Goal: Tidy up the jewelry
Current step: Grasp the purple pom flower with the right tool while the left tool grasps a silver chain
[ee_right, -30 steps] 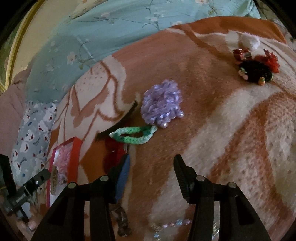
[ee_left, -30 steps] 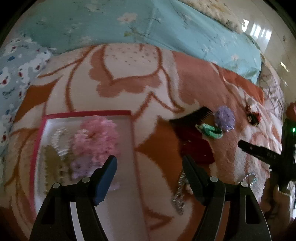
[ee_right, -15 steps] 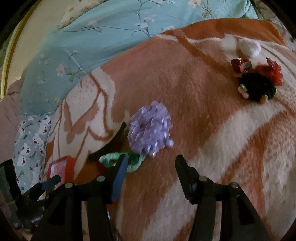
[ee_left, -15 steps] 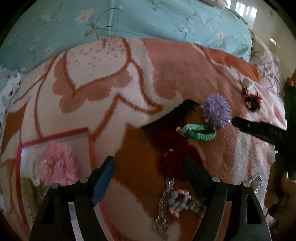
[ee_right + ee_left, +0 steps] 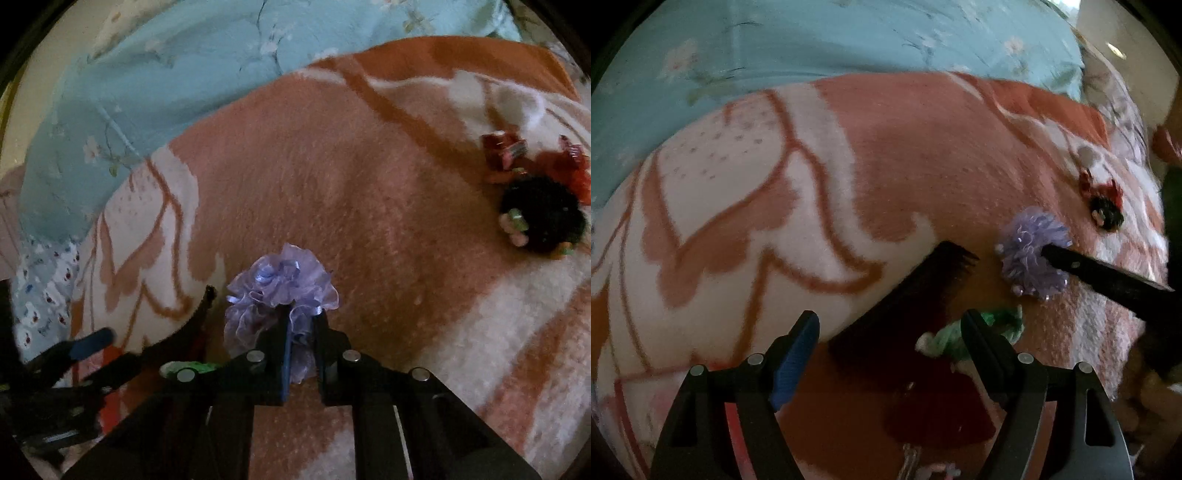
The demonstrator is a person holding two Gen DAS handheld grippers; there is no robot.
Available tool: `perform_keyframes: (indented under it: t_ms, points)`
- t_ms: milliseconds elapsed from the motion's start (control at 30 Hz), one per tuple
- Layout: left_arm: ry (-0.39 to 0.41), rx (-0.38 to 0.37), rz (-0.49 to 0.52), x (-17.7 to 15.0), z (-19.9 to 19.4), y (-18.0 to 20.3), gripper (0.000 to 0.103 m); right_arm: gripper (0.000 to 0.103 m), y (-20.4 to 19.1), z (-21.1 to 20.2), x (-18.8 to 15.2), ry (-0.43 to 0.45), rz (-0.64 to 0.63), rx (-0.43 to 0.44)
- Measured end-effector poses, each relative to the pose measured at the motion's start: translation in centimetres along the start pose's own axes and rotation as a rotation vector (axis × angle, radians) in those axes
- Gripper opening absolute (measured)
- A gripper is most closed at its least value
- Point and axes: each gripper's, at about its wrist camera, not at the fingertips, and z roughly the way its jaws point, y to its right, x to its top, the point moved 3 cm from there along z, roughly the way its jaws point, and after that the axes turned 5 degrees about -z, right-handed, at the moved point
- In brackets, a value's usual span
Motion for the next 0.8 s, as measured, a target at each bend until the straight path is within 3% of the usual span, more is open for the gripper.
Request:
perform_keyframes:
  t_ms: [233, 300, 400, 500, 600, 667, 700, 800]
  points:
    - [-0.061, 0.014, 0.122, 1.1, 4.5, 2.5, 0.084, 0.009, 1.0, -3.4, -0.8, 0.052, 0.068, 0.056]
    - [-0.061, 0.067, 0.123, 1.2, 5.7, 2.5, 0.085, 0.009, 0.6, -3.6, -1.0, 0.054, 0.069, 0.071]
    - [-0.088, 0.066, 0.067, 1.5, 7.5, 1.5, 0.083, 0.009, -0.1, -4.0, -1.2, 0.064, 0.058, 0.083]
    - [-0.114, -0.006, -0.018, 1.6, 8.4, -0.1, 0.055, 0.009, -0.6, -4.2, -1.3, 0.068, 0.047, 0.087]
    - [-0.099, -0.028, -0.054, 1.6, 8.2, -1.1, 0.052, 0.009, -1.0, -4.2, -1.5, 0.066, 0.041, 0.093]
    - [-0.085, -0.029, -0.060, 1.4, 7.7, -1.2, 0.042, 0.009, -1.2, -4.1, -1.9, 0.060, 0.038, 0.097]
    - [-0.080, -0.043, -0.069, 1.3, 7.3, -1.3, 0.015, 0.009, -1.3, -4.0, -2.1, 0.055, 0.037, 0.099]
    - [-0.043, -0.057, -0.074, 1.3, 5.4, -1.5, 0.011, 0.009, -1.8, -3.9, -2.6, 0.044, 0.030, 0.105]
